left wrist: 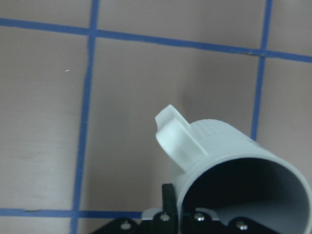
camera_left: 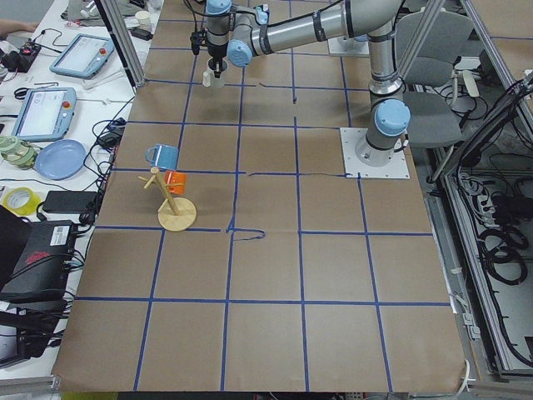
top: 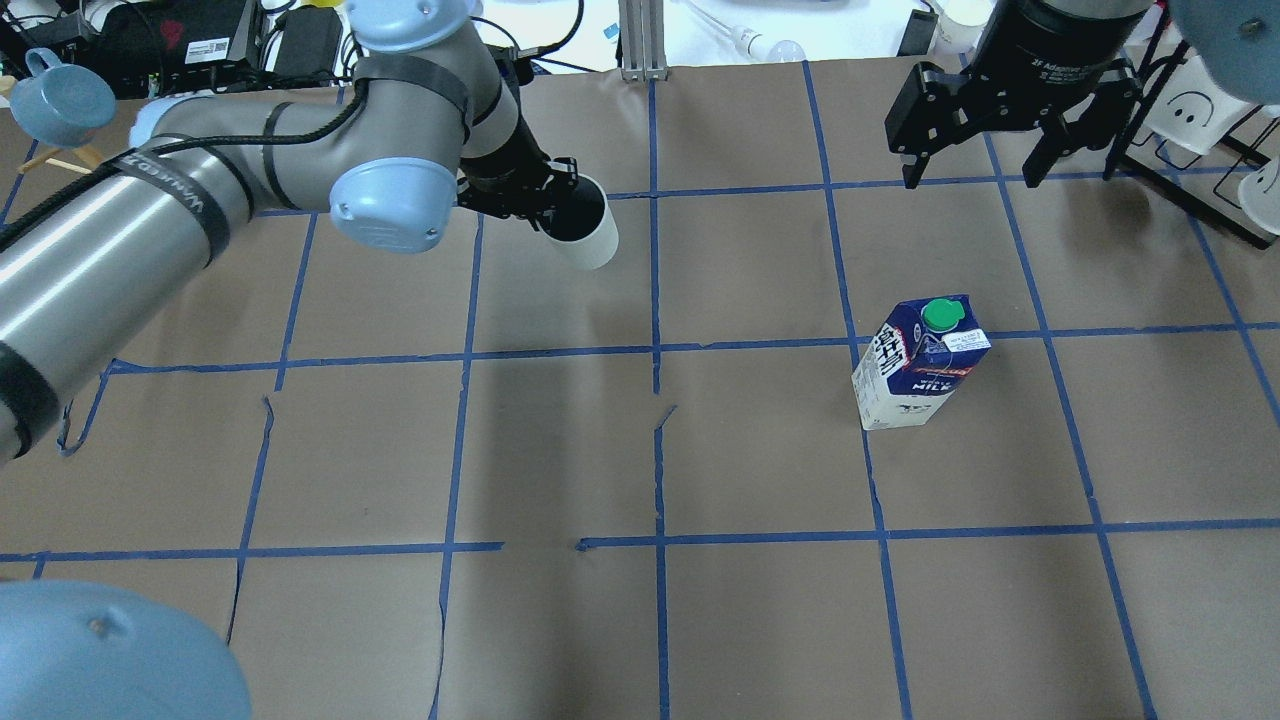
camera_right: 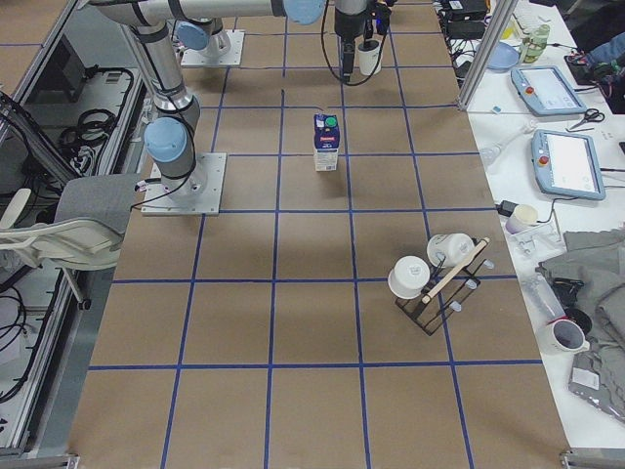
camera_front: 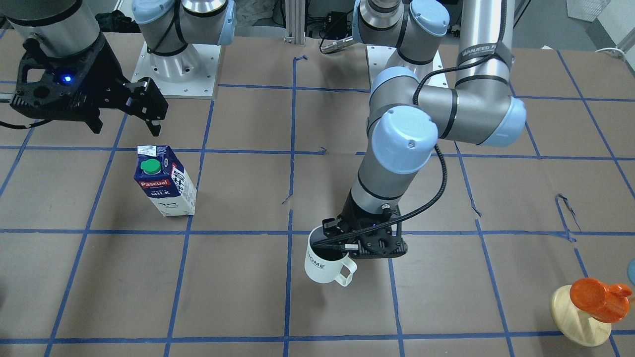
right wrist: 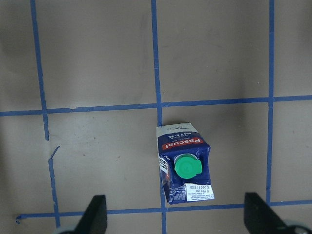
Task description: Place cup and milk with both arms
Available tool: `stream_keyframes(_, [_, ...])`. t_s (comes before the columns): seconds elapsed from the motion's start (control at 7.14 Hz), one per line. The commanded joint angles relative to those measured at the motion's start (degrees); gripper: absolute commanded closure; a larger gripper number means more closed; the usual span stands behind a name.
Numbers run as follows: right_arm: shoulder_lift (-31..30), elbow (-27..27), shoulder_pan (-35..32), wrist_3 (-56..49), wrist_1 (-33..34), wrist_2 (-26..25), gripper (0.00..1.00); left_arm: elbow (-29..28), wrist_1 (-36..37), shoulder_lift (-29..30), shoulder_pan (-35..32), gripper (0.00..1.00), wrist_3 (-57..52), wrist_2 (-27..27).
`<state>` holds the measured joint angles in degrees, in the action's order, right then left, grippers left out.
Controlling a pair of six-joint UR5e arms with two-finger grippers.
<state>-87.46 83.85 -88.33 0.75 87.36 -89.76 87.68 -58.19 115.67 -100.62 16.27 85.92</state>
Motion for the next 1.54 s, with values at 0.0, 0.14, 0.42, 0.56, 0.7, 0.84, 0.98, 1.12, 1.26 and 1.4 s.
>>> stream_keyframes(0.0, [0.01,0.0,0.0,-0.04,0.0,0.02,0.0,-1.02,3.77,4.9,-4.39,0.92,5.77,1.53])
stream_keyframes(0.14, [0.01,0.0,0.0,-0.04,0.0,-0.07,0.0,-1.1,3.96,6.22,-5.02,0.91,6.22,1.62])
stream_keyframes(0.42, [0.01,0.0,0.0,-0.04,0.0,-0.07,0.0,-1.1,3.96,7.02,-5.29,0.44,6.23,1.62])
stream_keyframes(0.56, [0.01,0.0,0.0,-0.04,0.0,0.02,0.0,-1.19,3.96,6.94,-5.29,0.27,7.27,1.71])
stream_keyframes(0.7, [0.01,0.0,0.0,-0.04,0.0,-0.07,0.0,-1.28,3.96,6.5,-5.29,0.21,9.46,1.53])
stream_keyframes(0.84, [0.1,0.09,0.0,0.04,0.0,0.02,0.0,-2.5,3.88,5.63,-5.2,0.18,9.05,1.71])
stream_keyframes(0.98, [0.97,0.26,-0.08,0.04,0.17,0.11,0.0,-3.99,3.01,4.22,-4.16,0.11,8.08,1.8])
stream_keyframes(1.12, [3.59,1.66,-0.08,-0.04,0.35,0.02,0.0,-3.31,-1.35,1.69,-1.1,0.09,1.64,2.06])
stream_keyframes(1.26, [5.62,3.76,-0.08,-0.57,3.74,0.02,0.0,-3.3,-7.31,-1.38,3.45,0.08,-5.22,2.15])
stream_keyframes(1.4, [7.12,6.74,0.09,-0.92,6.13,-0.15,0.0,-3.48,-13.64,-5.33,7.24,0.08,-11.64,3.45])
